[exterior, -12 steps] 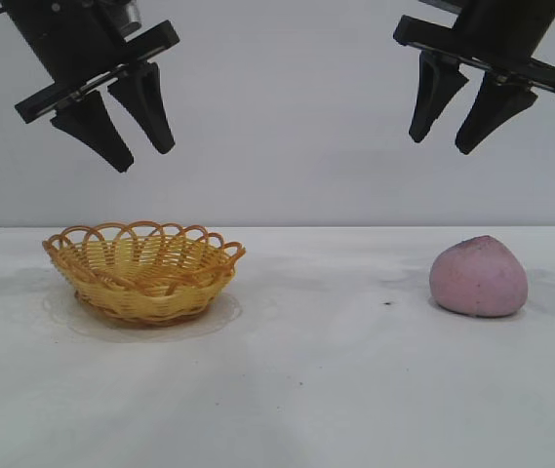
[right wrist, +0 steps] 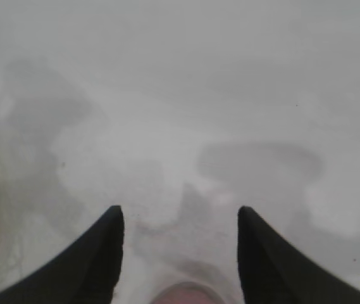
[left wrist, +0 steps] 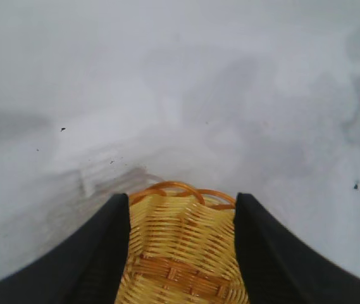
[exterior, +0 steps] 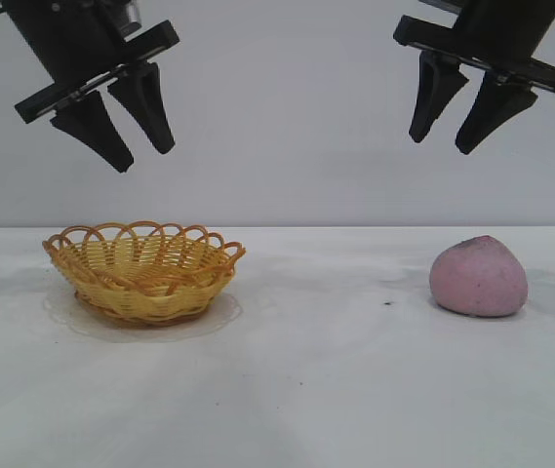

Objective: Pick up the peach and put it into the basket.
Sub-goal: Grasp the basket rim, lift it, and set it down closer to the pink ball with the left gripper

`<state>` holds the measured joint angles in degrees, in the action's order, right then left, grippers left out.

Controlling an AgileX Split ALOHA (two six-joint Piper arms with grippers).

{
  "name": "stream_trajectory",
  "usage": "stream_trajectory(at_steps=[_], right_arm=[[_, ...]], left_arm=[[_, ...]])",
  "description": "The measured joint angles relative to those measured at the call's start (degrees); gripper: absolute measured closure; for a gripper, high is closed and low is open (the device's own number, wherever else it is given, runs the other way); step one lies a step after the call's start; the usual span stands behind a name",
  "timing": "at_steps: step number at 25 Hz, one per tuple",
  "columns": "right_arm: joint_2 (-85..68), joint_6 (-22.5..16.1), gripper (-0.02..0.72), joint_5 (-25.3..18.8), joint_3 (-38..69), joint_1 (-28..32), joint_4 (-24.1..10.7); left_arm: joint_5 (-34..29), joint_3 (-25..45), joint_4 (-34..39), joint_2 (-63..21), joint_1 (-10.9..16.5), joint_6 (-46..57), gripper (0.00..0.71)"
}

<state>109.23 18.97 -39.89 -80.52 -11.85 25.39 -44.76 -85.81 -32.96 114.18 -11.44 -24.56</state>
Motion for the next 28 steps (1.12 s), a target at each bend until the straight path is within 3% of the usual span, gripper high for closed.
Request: stream_trajectory(at_steps=[9,20,28], right_arm=[[0.0,0.1,0.360,-0.6,0.0,0.0,0.0],[0.0,0.1,0.360,-0.7,0.0,0.0,0.0],[0.0,0.8,0.360,-0.9,0.0,0.0,0.0]], left_arm=[[-4.5,0.0,10.3,0.0,0.0,-1.6,0.345],[-6.2,-0.3,16.9,0.4,0.0,-8.9,0.345],[-13.9,-8.6,20.7,7.5,-1.2,-10.5,0.345]])
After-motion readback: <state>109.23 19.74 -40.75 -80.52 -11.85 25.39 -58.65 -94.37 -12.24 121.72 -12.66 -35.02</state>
